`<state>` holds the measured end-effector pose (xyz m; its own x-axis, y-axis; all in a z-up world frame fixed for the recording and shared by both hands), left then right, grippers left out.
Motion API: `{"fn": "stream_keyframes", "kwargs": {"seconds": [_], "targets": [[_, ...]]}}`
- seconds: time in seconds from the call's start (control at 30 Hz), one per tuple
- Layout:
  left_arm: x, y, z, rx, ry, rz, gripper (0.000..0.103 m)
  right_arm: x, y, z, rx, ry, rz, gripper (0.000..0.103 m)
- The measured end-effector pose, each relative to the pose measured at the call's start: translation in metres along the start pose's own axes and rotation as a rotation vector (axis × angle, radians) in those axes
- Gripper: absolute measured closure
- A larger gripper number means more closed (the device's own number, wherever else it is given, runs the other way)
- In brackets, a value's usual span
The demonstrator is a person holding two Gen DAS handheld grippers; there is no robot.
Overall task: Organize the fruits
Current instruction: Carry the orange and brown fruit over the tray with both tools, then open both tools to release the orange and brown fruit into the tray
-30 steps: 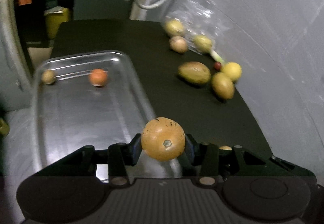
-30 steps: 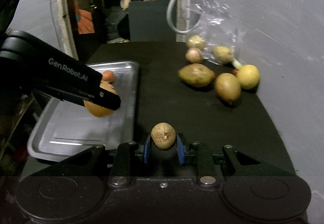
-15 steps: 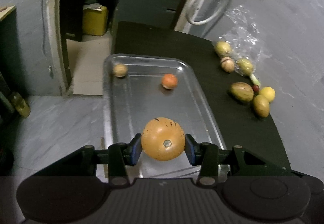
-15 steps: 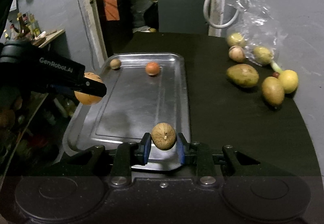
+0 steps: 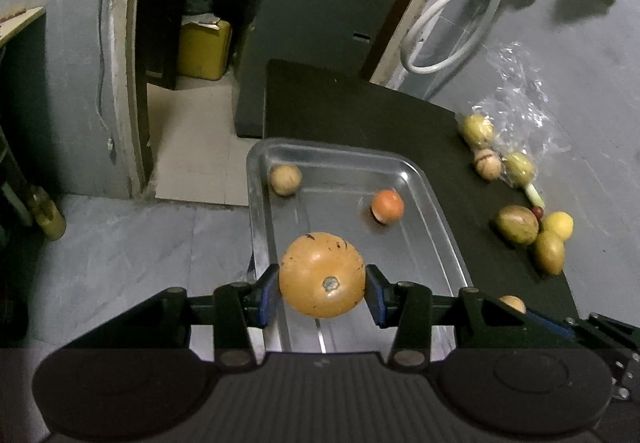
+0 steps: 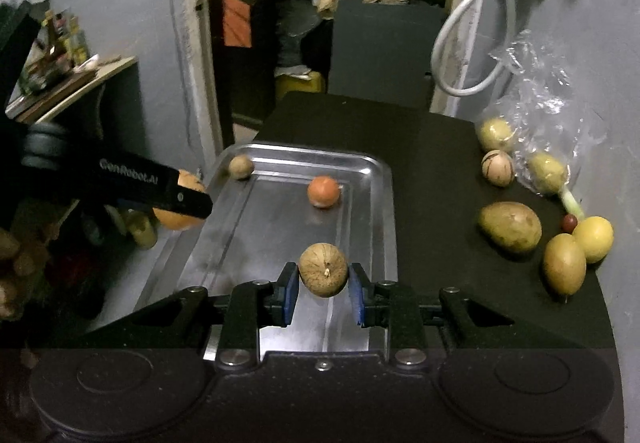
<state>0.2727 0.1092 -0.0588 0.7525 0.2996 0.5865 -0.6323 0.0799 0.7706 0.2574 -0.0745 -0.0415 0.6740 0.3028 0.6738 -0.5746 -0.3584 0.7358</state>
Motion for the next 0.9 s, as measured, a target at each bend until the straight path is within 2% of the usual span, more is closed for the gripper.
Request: {"fn": "stream_keyframes", "kwargs": {"seconds": [0.1,0.23,0.47,0.9], "targets": [[0.008,-0.01,-0.004,-0.003,-0.005,-0.002,0.055,-0.004,-0.002,0.0,-0.003,-0.019,0.003,0.074],[0.016,-0.022,-0.009,-0.003,-0.019,-0.012,0.055,-0.002,-0.014,-0.004,-0.017,0.019,-0.003,0.074],[0.027,-0.043,-0.014,-0.006,-0.064,-0.04,0.055,0.018,-0.057,-0.005,-0.026,-0.027,-0.023,0.074],[0.039,-0.061,-0.02,-0.021,-0.072,-0.061,0.054,0.032,-0.108,-0.012,-0.064,-0.001,-0.057,0.074]]}}
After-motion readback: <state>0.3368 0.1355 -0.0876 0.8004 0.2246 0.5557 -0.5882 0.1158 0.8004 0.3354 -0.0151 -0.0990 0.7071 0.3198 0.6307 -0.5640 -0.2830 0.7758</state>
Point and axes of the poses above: each gripper's, at about its wrist camera, not at the fingertips, and y roughly against the way its jaws point, z to its right, x to its top, the point moved 5 cm from there along -y, roughly the way its jaws point, and after that the axes turned 6 degrees about -y, right-handed, at the moved point
